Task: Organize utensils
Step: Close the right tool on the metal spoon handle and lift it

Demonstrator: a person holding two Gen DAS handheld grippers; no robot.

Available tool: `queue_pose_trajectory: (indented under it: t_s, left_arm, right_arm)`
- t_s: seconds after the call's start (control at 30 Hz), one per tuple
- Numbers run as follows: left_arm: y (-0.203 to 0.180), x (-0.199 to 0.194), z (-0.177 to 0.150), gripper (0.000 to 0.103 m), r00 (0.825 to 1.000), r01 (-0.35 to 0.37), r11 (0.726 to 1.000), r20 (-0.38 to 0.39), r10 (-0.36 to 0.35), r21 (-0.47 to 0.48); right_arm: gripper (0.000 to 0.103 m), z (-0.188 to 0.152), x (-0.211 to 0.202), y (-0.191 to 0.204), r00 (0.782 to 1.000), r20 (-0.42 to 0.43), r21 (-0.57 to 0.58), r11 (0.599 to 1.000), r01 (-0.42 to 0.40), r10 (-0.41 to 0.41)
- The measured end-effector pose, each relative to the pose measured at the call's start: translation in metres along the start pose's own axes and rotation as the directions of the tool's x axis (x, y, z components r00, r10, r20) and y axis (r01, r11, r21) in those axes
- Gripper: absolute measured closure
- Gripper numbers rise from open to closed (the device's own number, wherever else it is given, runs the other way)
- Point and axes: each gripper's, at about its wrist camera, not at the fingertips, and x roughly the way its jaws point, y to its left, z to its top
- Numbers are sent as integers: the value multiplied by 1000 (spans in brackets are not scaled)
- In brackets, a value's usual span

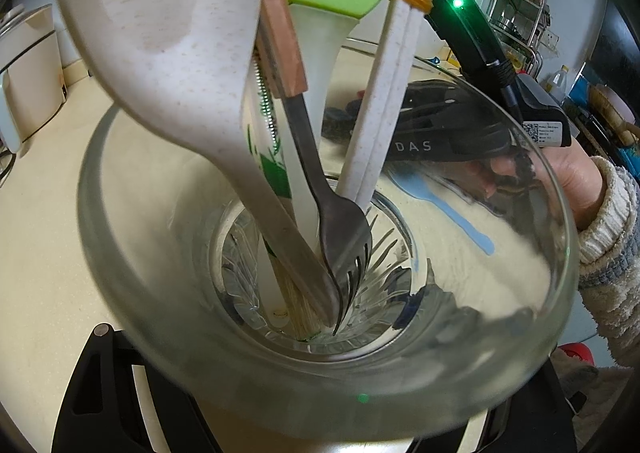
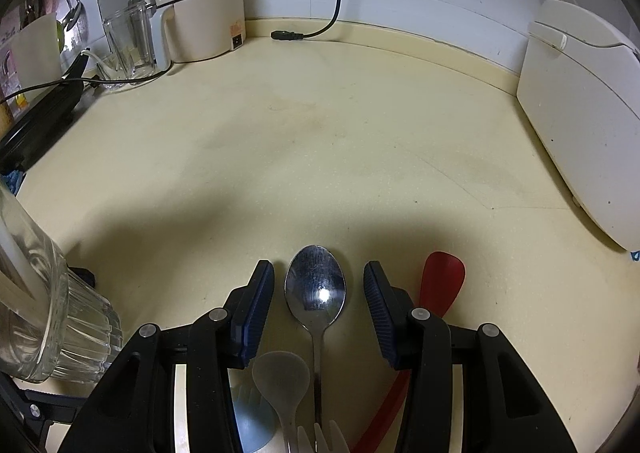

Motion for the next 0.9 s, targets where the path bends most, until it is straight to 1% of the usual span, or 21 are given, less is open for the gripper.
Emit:
queue_pose_trajectory:
  t_s: [0.13,0.2,0.27,0.9]
  left_arm:
    - [0,0,-1,20,1000,-1,1000,0,1,1]
    - [0,0,-1,20,1000,-1,1000,0,1,0]
    - [1,-1,-1,20,1000,0,1000,0,0,0]
    - [-2,-1,-2,19,1000,-1,1000,0,1,1]
  right_arm:
    - [57,-1,-1,-6,1000,0,15,1000,10,-10]
    - [62,-2,-2,-13,1000,1,29,999,17,-17]
    - [64,-2,-2,-18,1000,2,45,999,24,-24]
    - [64,-4,-5,-18,999,0,54,997,47,-47]
